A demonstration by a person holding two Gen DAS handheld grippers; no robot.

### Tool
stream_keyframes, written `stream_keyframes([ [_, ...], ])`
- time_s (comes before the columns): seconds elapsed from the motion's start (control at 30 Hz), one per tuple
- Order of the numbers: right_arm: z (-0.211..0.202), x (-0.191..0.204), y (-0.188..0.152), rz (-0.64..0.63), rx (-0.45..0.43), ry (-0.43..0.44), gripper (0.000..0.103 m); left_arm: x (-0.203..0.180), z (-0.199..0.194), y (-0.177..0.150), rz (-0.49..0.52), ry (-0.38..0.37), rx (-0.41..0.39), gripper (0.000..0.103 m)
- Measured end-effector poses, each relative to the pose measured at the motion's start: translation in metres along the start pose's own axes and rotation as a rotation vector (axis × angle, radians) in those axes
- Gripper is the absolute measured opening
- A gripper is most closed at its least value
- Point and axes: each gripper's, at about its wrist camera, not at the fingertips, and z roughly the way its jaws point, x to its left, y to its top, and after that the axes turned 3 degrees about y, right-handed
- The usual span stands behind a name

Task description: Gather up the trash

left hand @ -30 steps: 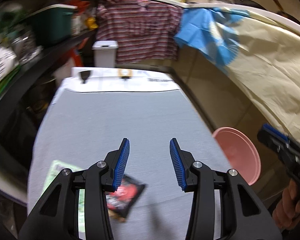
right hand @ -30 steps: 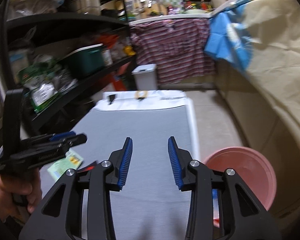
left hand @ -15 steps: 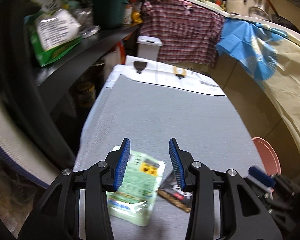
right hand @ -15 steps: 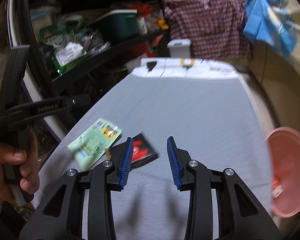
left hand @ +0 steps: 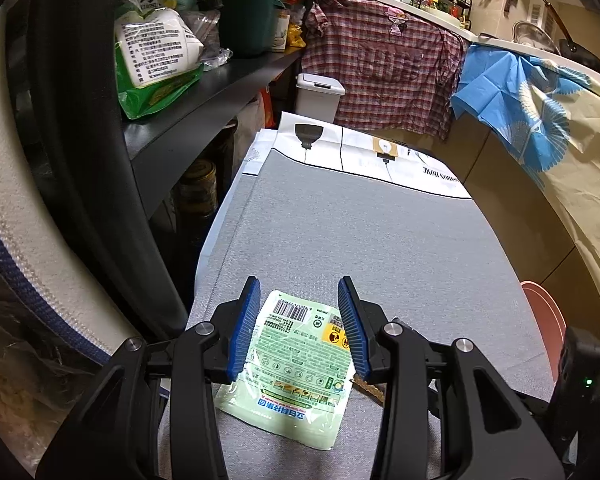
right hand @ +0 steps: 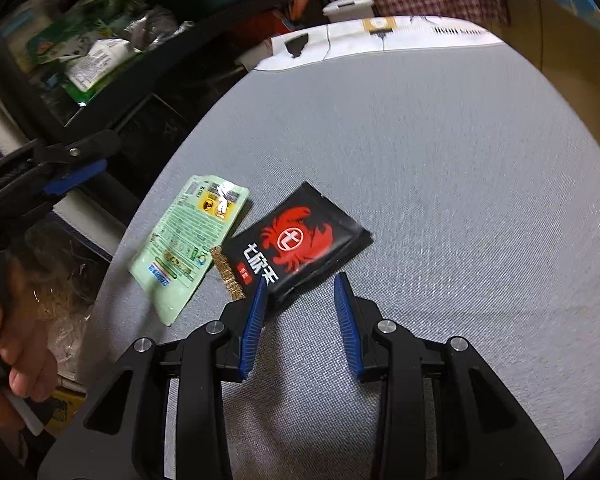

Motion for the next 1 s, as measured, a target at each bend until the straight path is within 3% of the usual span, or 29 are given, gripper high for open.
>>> stream_keyframes([
  [0.07,0.002,0.004,0.000,-0.012,0.004,-0.003,0.027,0.001,0.001,0.000,0.001,0.002,0.000,0.040],
  [0.13,0.005,0.005,-0.001,-0.018,0.010,-0.009,0.011,0.002,0.002,0.000,0.002,0.004,0.004,0.040],
  [0.23,0.007,0.006,-0.001,-0.026,0.016,-0.010,0.002,0.001,0.006,-0.001,0.003,0.007,0.013,0.040],
  [0.87,-0.033,-0.042,0.018,0.050,-0.087,-0.133,0.000,-0.025,0.058,-0.022,0.049,0.031,0.124,0.040],
  [1.0,-0.037,-0.050,0.020,0.065,-0.092,-0.134,0.000,-0.029,0.070,-0.025,0.039,0.103,0.151,0.049],
])
